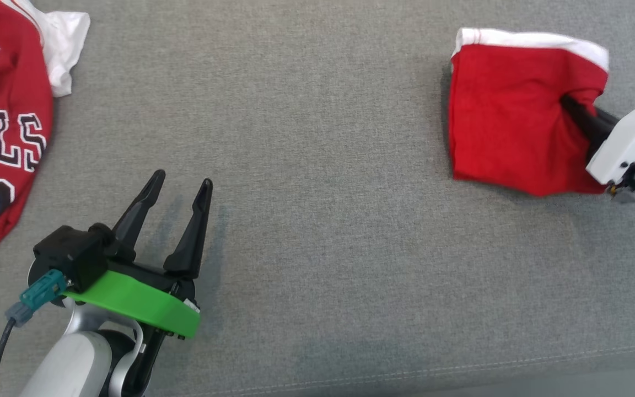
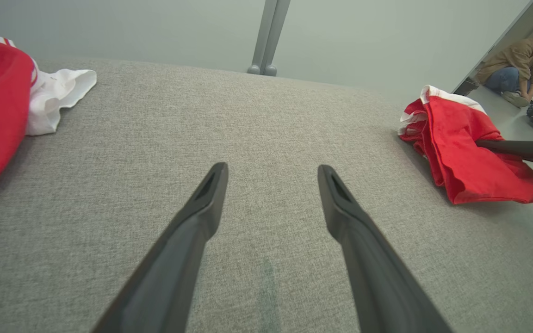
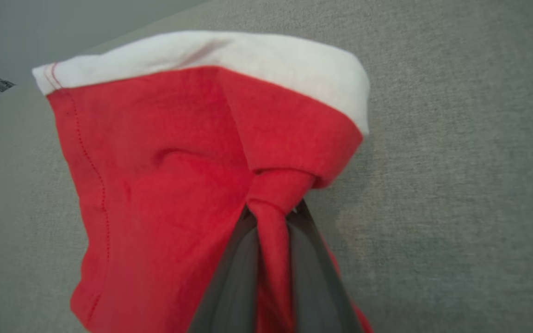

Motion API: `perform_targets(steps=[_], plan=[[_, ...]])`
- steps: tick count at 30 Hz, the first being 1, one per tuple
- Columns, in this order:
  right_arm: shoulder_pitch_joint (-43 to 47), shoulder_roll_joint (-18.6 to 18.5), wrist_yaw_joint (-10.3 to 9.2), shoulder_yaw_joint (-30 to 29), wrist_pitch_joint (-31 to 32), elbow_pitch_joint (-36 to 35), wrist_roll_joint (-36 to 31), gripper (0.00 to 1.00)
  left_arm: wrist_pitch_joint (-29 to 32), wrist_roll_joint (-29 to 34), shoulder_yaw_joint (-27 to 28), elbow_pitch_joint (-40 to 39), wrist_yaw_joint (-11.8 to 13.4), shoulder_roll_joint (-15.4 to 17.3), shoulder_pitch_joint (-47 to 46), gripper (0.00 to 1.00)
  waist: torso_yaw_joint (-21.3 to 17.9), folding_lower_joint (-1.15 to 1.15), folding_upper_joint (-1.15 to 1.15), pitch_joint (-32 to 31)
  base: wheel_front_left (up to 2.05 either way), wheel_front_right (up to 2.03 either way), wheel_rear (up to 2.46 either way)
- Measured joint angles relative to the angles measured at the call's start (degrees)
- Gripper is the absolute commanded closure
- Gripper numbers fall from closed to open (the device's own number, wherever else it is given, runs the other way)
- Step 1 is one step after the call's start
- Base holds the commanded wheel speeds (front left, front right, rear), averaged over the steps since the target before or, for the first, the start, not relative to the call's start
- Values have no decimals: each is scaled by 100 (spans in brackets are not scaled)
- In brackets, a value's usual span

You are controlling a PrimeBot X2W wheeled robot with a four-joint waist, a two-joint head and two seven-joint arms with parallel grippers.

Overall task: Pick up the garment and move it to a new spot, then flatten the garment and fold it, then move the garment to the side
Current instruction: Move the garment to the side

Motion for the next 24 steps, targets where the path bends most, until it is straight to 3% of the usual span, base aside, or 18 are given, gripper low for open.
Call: perform_targets(steps=[13,24], plan=[[-1205,-689,-387,-428,349,21,-260,100,458,275,-130,-537,0,185,-717,0,-504,0,0,979,0,0,0],[-1647,-1155,-581,-614,430,304,-505,100,545,639,-104,-996,0,321,-1220,0,-683,1,0,1725,0,0,0]])
